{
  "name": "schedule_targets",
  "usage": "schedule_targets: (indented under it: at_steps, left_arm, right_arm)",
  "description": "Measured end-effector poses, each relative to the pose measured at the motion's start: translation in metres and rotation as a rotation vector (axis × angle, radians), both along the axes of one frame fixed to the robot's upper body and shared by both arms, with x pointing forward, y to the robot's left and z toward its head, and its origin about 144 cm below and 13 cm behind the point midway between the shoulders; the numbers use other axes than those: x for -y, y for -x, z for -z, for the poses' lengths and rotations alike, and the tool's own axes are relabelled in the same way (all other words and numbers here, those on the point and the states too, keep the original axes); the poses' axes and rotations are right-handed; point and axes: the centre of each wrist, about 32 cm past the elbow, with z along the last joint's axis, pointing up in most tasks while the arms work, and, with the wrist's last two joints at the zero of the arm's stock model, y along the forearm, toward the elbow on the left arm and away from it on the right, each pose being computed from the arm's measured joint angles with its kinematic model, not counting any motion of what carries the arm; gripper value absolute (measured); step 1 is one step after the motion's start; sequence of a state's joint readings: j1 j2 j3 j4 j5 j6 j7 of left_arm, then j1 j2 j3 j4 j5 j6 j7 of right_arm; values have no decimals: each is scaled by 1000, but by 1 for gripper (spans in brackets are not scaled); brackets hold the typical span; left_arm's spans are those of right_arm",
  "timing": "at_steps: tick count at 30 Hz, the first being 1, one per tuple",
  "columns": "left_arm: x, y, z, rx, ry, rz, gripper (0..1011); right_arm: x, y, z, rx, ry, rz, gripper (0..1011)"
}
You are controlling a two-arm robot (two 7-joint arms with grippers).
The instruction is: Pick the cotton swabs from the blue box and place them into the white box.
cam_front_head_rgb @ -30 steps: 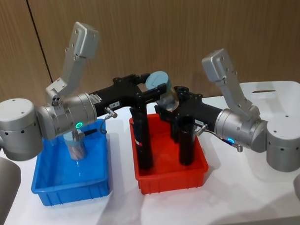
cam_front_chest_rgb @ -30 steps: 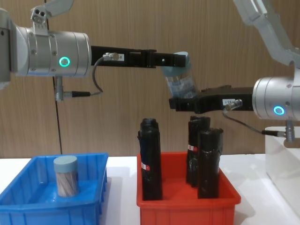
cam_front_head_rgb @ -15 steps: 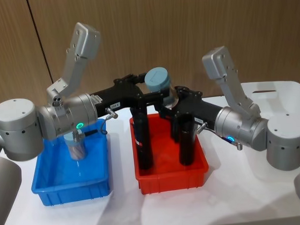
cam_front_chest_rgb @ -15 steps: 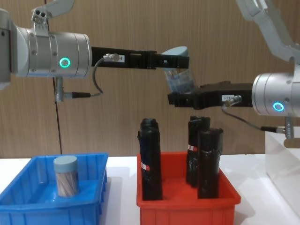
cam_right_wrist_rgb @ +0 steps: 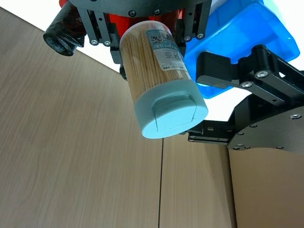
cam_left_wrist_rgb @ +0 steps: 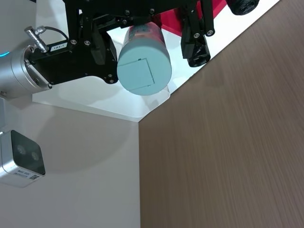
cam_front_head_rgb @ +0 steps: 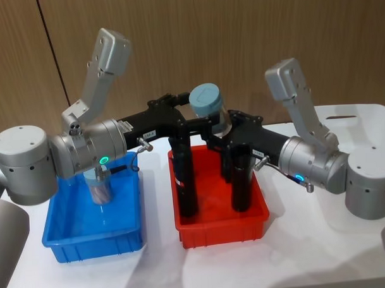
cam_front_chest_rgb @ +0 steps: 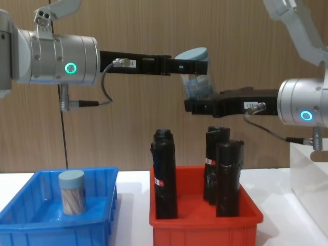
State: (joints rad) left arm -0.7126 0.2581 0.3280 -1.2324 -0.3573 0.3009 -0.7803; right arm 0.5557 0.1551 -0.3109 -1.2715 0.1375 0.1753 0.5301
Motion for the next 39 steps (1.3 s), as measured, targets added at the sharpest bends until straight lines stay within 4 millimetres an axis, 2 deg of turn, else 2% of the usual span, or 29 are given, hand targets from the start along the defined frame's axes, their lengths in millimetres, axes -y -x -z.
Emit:
schedule_targets:
  at_steps: [23,39]
  left_arm:
    - [0,0,0,1,0,0,1004]
    - [0,0,0,1,0,0,1004]
  right_arm:
    - [26,5,19,-11,-84,117,659]
    - [60,1,33,-23,-96,262,659]
